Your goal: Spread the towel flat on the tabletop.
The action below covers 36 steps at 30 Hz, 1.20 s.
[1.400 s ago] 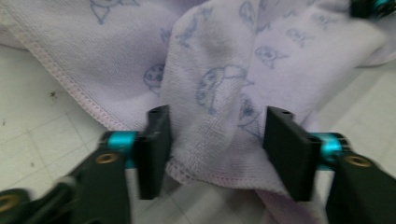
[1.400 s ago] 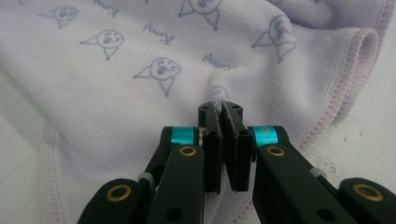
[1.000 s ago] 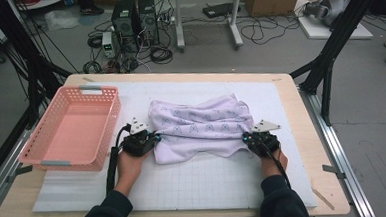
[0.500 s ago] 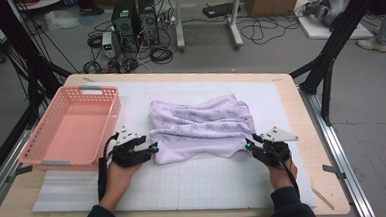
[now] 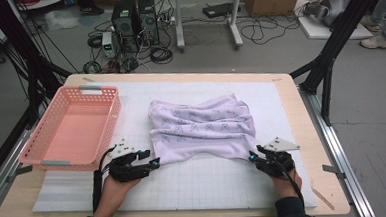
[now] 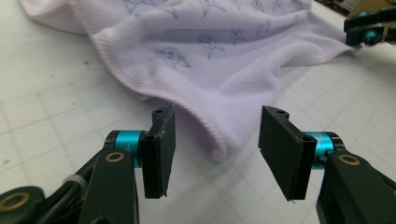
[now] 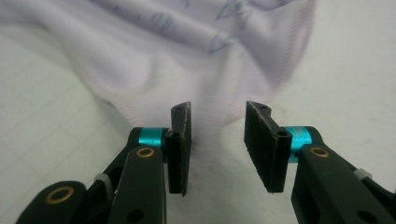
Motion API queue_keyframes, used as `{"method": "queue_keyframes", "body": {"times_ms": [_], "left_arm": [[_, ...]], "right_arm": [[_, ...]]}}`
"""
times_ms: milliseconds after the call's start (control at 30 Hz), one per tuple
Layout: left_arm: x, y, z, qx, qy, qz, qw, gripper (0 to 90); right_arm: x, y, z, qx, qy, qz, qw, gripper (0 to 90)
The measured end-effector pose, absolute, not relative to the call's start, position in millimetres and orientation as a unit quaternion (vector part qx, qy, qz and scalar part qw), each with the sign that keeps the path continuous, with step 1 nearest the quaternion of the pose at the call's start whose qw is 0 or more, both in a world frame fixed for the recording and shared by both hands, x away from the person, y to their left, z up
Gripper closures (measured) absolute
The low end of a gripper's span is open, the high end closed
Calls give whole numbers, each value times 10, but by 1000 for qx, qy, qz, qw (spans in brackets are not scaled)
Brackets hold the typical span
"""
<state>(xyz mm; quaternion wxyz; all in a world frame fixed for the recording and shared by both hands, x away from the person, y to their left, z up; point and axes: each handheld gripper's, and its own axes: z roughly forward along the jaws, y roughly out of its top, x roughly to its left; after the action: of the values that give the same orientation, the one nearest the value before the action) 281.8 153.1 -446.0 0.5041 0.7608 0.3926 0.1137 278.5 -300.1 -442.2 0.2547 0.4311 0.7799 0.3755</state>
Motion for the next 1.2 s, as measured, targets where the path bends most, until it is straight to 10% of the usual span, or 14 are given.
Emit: {"method": "queue_keyframes", "body": {"times_ms": [200,433,667,933,1200], "left_arm": [[2880,1384,-4513,784,401,119,458,512],[2879,1318,-4518,800,393,131,434,824],[2827,1428,-4478,796,397,133,438,861],[2714,1697,-4373,774,410,119,468,862],[2671,1722,-4380,769,416,120,471,860]], "right_arm": [[2807,-3137,-4458,448,772,373,252,612],[2824,-3031,-4512,435,793,350,242,605],[2814,-2985,-4504,441,795,356,215,877],[2696,-3068,-4418,441,799,361,194,898],[2732,-2910,-4467,460,776,388,190,534]]}}
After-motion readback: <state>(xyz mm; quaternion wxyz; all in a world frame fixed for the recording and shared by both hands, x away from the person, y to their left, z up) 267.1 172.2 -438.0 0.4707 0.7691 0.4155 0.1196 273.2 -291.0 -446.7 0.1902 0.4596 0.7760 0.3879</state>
